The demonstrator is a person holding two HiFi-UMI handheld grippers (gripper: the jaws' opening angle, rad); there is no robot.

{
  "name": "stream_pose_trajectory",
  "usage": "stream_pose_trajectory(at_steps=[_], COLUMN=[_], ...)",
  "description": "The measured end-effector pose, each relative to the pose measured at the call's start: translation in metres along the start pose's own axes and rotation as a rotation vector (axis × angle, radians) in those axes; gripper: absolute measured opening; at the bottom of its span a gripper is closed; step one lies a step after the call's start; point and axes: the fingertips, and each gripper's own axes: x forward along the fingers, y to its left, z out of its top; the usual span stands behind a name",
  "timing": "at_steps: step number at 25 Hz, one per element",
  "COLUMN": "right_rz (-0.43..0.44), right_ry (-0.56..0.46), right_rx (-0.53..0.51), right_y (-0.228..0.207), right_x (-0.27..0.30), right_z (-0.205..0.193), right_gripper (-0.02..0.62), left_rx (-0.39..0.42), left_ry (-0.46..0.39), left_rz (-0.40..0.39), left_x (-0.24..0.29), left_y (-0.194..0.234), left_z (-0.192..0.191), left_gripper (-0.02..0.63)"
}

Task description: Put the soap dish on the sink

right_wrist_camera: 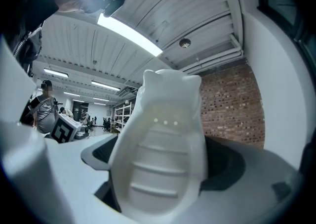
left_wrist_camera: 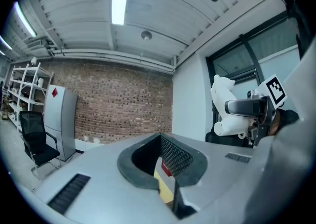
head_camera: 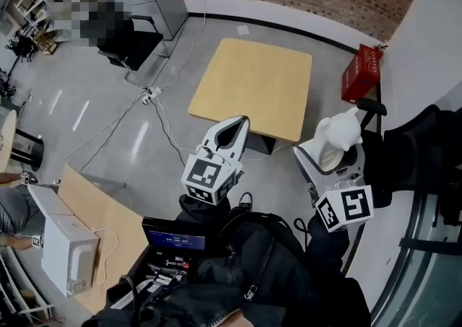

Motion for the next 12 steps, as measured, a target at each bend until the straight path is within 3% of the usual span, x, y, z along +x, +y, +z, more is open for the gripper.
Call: stream_pose_trajectory(at_steps=[12], right_rz=[-0.004], right_ry=[0.009], right_rx=[0.003], right_y=[-0.001], right_x=[0.063], right_z=[-0.001], right_gripper=[0.537], left_rx=[-0.036], left_ry=[0.009], left_rz=[-0.028], left_x=[0.034], left_y=[0.050], left_z=[-0.005], left_gripper=[0.002])
